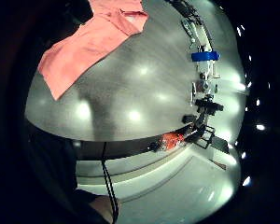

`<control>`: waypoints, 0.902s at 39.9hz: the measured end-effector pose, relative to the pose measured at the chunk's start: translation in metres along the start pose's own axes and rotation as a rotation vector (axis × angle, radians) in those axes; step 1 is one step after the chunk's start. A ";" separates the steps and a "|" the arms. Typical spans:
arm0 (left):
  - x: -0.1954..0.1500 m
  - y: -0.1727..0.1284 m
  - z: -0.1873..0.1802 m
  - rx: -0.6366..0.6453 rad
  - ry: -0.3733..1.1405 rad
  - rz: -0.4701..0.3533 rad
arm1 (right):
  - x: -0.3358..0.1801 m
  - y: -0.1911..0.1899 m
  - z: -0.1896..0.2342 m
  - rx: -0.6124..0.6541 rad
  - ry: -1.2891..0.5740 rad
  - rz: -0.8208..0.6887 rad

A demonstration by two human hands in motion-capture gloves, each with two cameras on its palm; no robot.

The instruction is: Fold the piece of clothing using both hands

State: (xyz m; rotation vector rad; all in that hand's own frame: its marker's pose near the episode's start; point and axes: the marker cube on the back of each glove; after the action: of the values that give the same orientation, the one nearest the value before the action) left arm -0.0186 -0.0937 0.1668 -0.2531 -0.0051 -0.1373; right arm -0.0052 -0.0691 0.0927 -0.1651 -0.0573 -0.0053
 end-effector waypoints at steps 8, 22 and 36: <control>0.001 -0.008 -0.013 0.100 0.048 -0.020 | -0.016 -0.006 -0.001 0.063 0.006 -0.075; -0.012 -0.020 -0.034 0.049 0.239 -0.056 | -0.032 -0.059 0.058 -0.109 -0.035 -0.068; 0.000 -0.011 -0.047 0.063 0.289 0.008 | -0.031 -0.086 0.092 -0.289 -0.073 0.038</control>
State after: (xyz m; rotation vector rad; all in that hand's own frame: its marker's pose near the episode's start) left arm -0.0208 -0.1160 0.1240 -0.1687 0.2787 -0.1646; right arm -0.0418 -0.1389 0.1953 -0.4556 -0.1261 0.0304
